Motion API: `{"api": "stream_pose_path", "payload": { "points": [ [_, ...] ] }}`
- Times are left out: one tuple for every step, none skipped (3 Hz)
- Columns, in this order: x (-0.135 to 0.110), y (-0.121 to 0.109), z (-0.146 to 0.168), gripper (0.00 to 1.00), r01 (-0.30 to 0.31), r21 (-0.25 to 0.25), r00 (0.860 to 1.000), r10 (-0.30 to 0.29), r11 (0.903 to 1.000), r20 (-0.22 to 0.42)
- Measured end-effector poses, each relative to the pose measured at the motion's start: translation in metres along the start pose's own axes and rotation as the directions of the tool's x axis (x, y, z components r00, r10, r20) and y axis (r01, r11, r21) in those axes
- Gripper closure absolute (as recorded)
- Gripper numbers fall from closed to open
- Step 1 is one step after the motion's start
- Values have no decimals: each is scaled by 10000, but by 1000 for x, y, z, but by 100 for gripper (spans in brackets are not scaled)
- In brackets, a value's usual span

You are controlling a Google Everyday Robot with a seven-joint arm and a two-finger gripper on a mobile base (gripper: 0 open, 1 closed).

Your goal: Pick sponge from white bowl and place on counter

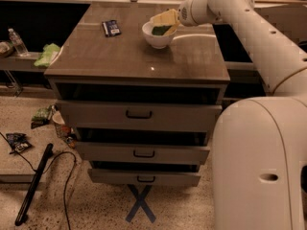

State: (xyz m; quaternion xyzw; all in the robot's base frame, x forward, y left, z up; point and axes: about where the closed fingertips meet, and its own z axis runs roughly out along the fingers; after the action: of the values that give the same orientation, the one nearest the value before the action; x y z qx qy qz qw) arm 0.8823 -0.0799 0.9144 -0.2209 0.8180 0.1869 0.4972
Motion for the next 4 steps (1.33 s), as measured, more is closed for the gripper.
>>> {"api": "stream_pose_path", "payload": {
  "points": [
    [-1, 1, -1, 48, 43, -14, 10000, -43, 10000, 41],
    [-3, 2, -2, 71, 82, -18, 9999, -82, 10000, 89],
    [-17, 7, -11, 94, -97, -214, 9979, 110, 9997, 636],
    [-39, 8, -30, 100, -687, -461, 9855, 750, 9966, 1520]
  ]
}}
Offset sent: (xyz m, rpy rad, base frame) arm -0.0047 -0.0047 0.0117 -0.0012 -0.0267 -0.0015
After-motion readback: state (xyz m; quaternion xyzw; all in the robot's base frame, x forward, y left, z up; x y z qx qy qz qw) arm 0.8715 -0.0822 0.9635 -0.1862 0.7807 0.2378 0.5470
